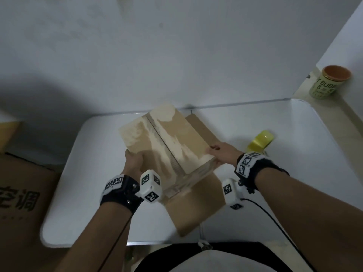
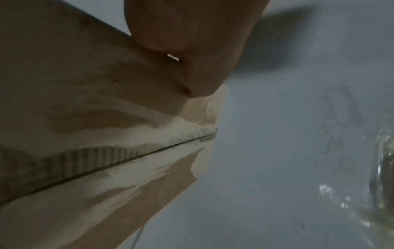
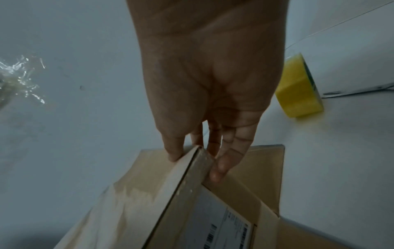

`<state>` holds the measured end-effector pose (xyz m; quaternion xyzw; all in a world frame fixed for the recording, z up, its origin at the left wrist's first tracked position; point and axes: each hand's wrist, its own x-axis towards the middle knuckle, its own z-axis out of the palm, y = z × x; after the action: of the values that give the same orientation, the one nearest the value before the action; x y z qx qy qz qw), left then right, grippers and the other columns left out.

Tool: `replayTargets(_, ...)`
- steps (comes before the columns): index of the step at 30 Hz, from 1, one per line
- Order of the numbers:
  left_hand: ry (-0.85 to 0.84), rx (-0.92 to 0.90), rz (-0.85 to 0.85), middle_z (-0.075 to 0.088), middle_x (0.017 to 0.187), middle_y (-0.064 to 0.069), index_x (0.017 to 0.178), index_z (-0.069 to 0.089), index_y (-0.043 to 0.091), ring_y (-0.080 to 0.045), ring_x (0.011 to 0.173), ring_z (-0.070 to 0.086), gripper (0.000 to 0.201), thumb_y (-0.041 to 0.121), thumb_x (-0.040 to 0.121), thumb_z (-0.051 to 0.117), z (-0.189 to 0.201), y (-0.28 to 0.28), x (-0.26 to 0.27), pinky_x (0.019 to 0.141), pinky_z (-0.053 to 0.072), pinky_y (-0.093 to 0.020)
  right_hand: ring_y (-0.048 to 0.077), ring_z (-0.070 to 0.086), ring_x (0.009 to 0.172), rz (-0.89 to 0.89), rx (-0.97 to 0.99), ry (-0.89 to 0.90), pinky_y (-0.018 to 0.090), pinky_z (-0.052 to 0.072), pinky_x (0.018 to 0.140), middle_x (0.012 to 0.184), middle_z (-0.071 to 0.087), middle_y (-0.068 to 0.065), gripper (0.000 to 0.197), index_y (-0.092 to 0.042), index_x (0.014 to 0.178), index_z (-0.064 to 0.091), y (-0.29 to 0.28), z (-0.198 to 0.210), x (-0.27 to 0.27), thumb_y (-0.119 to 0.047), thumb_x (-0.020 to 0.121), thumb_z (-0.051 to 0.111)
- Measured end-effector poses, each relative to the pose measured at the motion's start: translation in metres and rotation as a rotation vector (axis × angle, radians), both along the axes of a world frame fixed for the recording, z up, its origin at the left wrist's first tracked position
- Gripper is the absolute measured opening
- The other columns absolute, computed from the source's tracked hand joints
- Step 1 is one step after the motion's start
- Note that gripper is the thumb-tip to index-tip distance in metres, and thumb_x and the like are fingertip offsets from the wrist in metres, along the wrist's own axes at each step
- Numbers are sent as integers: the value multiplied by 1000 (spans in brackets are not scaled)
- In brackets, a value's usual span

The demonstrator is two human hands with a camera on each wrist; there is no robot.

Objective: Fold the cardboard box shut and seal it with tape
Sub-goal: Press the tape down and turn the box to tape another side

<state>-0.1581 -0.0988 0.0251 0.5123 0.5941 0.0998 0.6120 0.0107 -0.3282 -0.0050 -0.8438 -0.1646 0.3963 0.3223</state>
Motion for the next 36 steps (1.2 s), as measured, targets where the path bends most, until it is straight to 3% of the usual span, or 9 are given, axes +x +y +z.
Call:
replayTargets(2, 13, 24, -98, 39, 143, -16, 153, 2, 16, -37, 109, 52, 63, 17, 102, 38, 0, -8, 0, 62, 43, -35, 17, 66, 76, -11, 5, -5, 36, 55, 85, 104, 62, 4, 44, -14, 119, 53, -7, -2, -4, -47, 91, 57)
replayTargets(6, -33, 28, -227, 40, 140, -11, 151, 9, 22, -30, 94, 53, 61, 17, 100, 42, 2, -18, 16, 50, 46, -32, 22, 66, 73, -130, 78, 89, 40, 55, 84, 96, 63, 7, 38, -10, 109, 53, -30, -1, -4, -41, 88, 63)
replayTargets(11, -79, 112, -282, 45, 134, -13, 136, 26, 22, -29, 106, 53, 50, 14, 95, 53, 0, -19, 23, 62, 49, -33, 14, 65, 65, -215, 110, 66, 35, 56, 78, 86, 61, 5, 31, -10, 98, 50, -43, 2, -10, -35, 88, 66)
replayTargets(17, -148, 32, -509, 52, 130, 3, 150, 21, 27, -15, 99, 58, 62, 15, 97, 52, -5, -33, 18, 73, 52, -27, 21, 69, 70, -134, -125, 267, 25, 56, 55, 88, 71, 12, 62, -5, 105, 65, -70, 7, -29, -61, 79, 63)
replayTargets(19, -143, 22, -547, 44, 140, 2, 153, 12, 29, -20, 109, 52, 67, 15, 98, 49, 0, -41, 28, 79, 50, -31, 20, 70, 77, -138, -79, 277, 26, 57, 59, 93, 72, 9, 58, -8, 110, 65, -78, 4, -31, -57, 80, 65)
replayTargets(24, -79, 166, -510, 46, 144, -4, 150, 21, 30, -31, 120, 51, 64, 8, 92, 38, -11, -35, 61, 96, 49, -47, 29, 69, 87, -121, -83, -99, 44, 56, 84, 98, 72, 13, 62, -3, 102, 65, -71, -3, -18, -61, 87, 50)
replayTargets(29, -36, 258, -541, 49, 122, -5, 143, 33, 5, -26, 108, 51, 50, 7, 95, 44, 13, -52, 83, 93, 45, -36, 25, 63, 63, -489, 89, -42, 31, 54, 62, 66, 64, 10, 48, -5, 76, 61, -82, -10, -4, -44, 98, 44)
replayTargets(32, -108, 339, -532, 46, 137, -3, 143, 38, 12, -28, 117, 54, 50, 13, 94, 48, 20, -56, 100, 96, 49, -39, 23, 58, 62, -687, 91, 1, 33, 50, 63, 70, 59, 8, 23, -1, 93, 60, -113, -14, 11, -16, 99, 44)
replayTargets(36, -179, 400, -687, 53, 120, -2, 129, 54, 18, -26, 111, 56, 39, 8, 92, 47, 35, -64, 136, 88, 49, -37, 28, 57, 67, -831, 20, -68, 37, 46, 65, 73, 58, 16, 24, -6, 68, 55, -143, -30, 48, -14, 90, 50)
